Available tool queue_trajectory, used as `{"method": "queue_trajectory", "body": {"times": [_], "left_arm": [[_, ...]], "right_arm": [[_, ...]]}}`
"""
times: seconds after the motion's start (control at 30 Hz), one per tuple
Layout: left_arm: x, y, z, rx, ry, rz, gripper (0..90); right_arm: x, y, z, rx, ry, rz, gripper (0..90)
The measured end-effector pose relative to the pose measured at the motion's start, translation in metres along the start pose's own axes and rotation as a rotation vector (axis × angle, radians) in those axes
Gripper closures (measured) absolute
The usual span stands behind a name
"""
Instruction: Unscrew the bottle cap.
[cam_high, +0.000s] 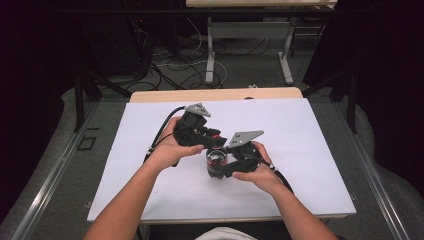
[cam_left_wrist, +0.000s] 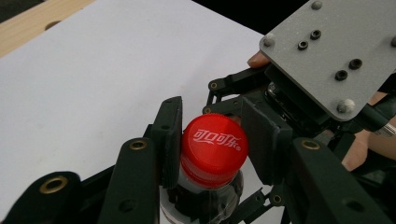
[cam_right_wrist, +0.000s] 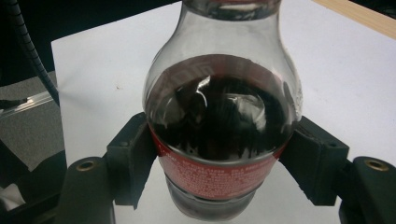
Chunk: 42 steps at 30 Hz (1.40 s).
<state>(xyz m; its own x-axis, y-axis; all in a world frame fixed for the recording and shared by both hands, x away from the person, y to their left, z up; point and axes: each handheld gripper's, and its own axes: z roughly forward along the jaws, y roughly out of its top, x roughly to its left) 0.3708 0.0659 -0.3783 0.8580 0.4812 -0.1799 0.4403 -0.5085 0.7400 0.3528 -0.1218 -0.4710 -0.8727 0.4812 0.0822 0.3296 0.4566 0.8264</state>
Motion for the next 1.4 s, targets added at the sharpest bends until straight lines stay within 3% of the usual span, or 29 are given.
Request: {"method": "queue_trajectory", "body": {"times": [0.1, 0.3, 0.33, 0.43, 0.6, 0.67, 0.77, 0.83, 0.97, 1.1, 1.2, 1.33, 1.4], "left_arm": [[-0.006, 0.001, 0.0, 0.004, 0.057, -0.054, 60.6], [-0.019, 0.003, 0.004, 0.001, 0.191, -0.22, 60.7], [-0.021, 0.004, 0.005, -0.003, 0.208, -0.228, 60.8], [-0.023, 0.006, 0.005, 0.006, 0.222, -0.244, 60.8], [-0.02, 0.007, 0.003, 0.009, 0.188, -0.252, 59.3], [-0.017, 0.007, 0.001, -0.007, 0.133, -0.226, 52.3], [-0.012, 0.007, -0.004, -0.055, 0.081, -0.179, 44.8], [-0.01, 0.006, -0.007, -0.056, 0.054, -0.149, 42.2], [-0.005, 0.003, -0.01, -0.046, 0.014, -0.016, 39.6], [0.003, 0.002, -0.014, -0.032, -0.042, 0.061, 40.4], [0.008, -0.001, -0.013, -0.028, -0.037, 0.072, 42.3], [0.012, -0.003, -0.01, -0.025, -0.052, 0.05, 43.9], [0.013, -0.003, -0.01, -0.009, -0.06, 0.066, 44.8]], "right_arm": [[0.0, 0.0, 0.0, 0.003, -0.003, -0.009, 30.2], [0.0, 0.0, 0.002, 0.004, -0.011, 0.0, 30.2], [0.0, 0.0, 0.001, 0.008, -0.005, 0.004, 30.2], [-0.001, -0.001, 0.001, 0.005, -0.015, 0.004, 30.2], [-0.001, 0.0, 0.0, -0.002, -0.009, -0.001, 30.2], [-0.001, 0.0, 0.0, -0.003, -0.009, -0.003, 30.2], [-0.002, 0.0, -0.001, -0.011, -0.014, 0.001, 30.2], [-0.002, 0.0, -0.001, -0.011, -0.008, 0.004, 30.2], [-0.002, 0.0, -0.001, -0.014, 0.002, -0.001, 30.2], [0.0, 0.0, -0.001, -0.006, 0.008, -0.003, 30.2], [0.0, 0.001, -0.002, -0.009, 0.011, -0.008, 30.2], [0.001, 0.001, -0.002, -0.011, 0.014, -0.008, 30.2], [0.001, 0.001, -0.002, 0.007, 0.014, -0.01, 30.2]]}}
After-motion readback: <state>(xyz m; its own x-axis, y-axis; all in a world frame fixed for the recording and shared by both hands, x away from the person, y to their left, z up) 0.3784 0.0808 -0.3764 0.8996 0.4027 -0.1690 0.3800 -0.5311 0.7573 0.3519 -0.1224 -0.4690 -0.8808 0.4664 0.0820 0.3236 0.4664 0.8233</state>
